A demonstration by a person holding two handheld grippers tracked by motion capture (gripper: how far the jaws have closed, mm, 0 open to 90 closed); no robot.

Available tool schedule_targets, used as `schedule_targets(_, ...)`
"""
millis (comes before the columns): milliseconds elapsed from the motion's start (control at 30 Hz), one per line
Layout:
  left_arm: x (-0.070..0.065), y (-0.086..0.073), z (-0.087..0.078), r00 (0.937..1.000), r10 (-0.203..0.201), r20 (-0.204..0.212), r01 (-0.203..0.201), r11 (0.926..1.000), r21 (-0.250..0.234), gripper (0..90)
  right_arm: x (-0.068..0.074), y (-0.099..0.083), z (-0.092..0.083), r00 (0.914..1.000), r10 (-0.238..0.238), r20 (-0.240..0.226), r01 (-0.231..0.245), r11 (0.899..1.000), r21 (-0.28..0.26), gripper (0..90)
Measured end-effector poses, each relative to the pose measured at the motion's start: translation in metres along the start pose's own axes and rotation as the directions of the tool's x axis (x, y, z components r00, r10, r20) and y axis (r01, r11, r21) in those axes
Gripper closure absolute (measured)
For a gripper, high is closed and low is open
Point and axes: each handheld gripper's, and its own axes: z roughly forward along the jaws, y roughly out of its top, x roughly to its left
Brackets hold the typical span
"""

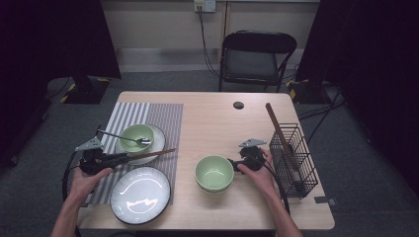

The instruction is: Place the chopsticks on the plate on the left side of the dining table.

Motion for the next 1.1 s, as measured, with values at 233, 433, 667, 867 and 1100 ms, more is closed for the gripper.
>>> schedule_targets(233,0.002,-0.008,0.010,0.9999,0.006,-0.014,-0.006,0.9983,0.059,80.6,0.000,0.000,0.000,1.0000,0.000,0.000,0.000,1.000,0.000,14.3)
schedule_targets(433,0.010,-0.011,0.008,0.9989,-0.015,-0.044,0.018,0.9987,0.048,80.8,0.000,0.000,0.000,1.0000,0.000,0.000,0.000,1.000,0.000,14.3)
schedule_targets(667,0.012,-0.011,0.008,0.9989,-0.018,-0.043,0.020,0.9989,0.042,80.9,0.000,0.000,0.000,1.0000,0.001,-0.001,-0.001,1.000,0.001,14.3)
schedule_targets(867,0.012,-0.012,0.009,0.9987,-0.019,-0.048,0.021,0.9990,0.039,81.2,0.000,0.000,0.000,1.0000,0.000,0.000,0.000,1.000,0.000,14.3)
schedule_targets(1100,0.012,-0.011,0.009,0.9986,-0.010,-0.052,0.012,0.9991,0.040,78.8,0.000,0.000,0.000,1.0000,0.001,-0.001,-0.001,1.000,0.001,14.3)
